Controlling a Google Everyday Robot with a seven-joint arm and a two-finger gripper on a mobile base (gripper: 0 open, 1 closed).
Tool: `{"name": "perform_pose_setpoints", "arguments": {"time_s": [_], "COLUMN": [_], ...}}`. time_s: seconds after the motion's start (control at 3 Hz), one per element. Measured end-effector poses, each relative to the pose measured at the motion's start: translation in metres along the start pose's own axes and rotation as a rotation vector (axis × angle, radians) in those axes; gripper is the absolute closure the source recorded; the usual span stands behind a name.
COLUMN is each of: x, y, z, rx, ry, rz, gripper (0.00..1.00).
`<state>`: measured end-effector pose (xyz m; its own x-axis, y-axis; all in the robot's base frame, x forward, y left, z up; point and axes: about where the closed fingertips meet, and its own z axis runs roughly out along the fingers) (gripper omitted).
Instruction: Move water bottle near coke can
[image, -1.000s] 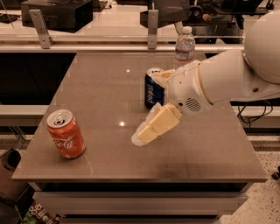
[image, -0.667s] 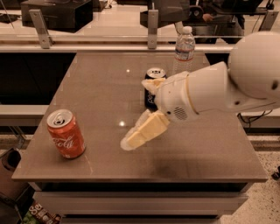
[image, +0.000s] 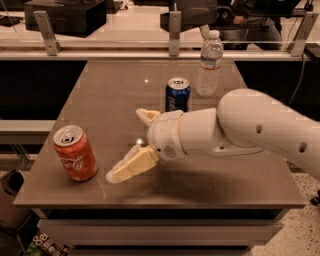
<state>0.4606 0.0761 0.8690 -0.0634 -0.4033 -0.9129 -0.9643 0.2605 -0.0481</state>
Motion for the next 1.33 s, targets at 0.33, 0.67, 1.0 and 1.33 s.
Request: {"name": "perform_pose_setpoints", "arguments": {"time_s": [0.33,0.67,1.0,1.33], "x": [0.000,-0.005,-0.016,-0.031], "y": [0.001,0.005,0.014,0.026], "z": [0.016,0.028,0.037,0.045], "rx": [0.003,-0.005,-0.017,-0.030], "ry": [-0.047,-0.094,-0.151,-0.204], "rz": [0.002,-0.009,-0.029,-0.042], "gripper": [0.00,0.00,0.00,0.00]}}
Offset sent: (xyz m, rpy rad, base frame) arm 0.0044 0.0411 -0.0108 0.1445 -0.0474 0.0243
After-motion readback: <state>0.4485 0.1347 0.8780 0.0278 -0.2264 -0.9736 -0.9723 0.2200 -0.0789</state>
